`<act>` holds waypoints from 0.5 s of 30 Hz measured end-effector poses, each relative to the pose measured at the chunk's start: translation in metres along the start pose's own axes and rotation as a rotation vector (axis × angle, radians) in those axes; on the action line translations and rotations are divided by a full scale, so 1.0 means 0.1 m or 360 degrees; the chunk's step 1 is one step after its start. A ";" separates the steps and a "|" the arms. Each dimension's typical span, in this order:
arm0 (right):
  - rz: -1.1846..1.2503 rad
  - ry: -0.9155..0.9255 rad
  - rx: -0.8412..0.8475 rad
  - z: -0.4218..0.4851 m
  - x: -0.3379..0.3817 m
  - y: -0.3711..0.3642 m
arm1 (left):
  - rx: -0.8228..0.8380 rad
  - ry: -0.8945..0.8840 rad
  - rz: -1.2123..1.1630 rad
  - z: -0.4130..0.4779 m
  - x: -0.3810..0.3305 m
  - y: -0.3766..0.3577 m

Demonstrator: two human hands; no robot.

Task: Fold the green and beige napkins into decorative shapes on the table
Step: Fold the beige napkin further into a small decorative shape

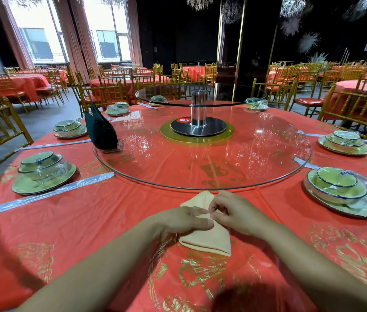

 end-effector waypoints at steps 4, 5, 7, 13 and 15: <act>0.0140 -0.0095 -0.0146 -0.08 -0.03 -0.03 | -0.0046 -0.0020 0.0054 0.04 0.03 -0.02; 0.0173 -0.0127 -0.0169 -0.11 -0.05 -0.04 | -0.0058 -0.0027 0.0014 0.04 0.02 -0.03; 0.0245 -0.0198 -0.0215 -0.17 -0.10 -0.05 | -0.0053 -0.0001 -0.0118 0.06 0.04 -0.04; 0.0525 -0.0433 -0.0288 -0.34 -0.23 -0.08 | -0.0018 0.0151 0.0158 0.07 -0.02 -0.02; 0.0499 -0.0464 -0.0235 -0.37 -0.24 -0.10 | -0.0005 0.0173 0.0163 0.08 -0.03 -0.03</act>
Point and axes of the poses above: each hand's wrist, its own z-axis towards the middle knuckle, its own y-axis out of the back of the hand, x = y × z, the point moved 5 cm from there along z, towards the middle knuckle, and after that the axes turned 7 degrees about -y, right-handed, at the moved point
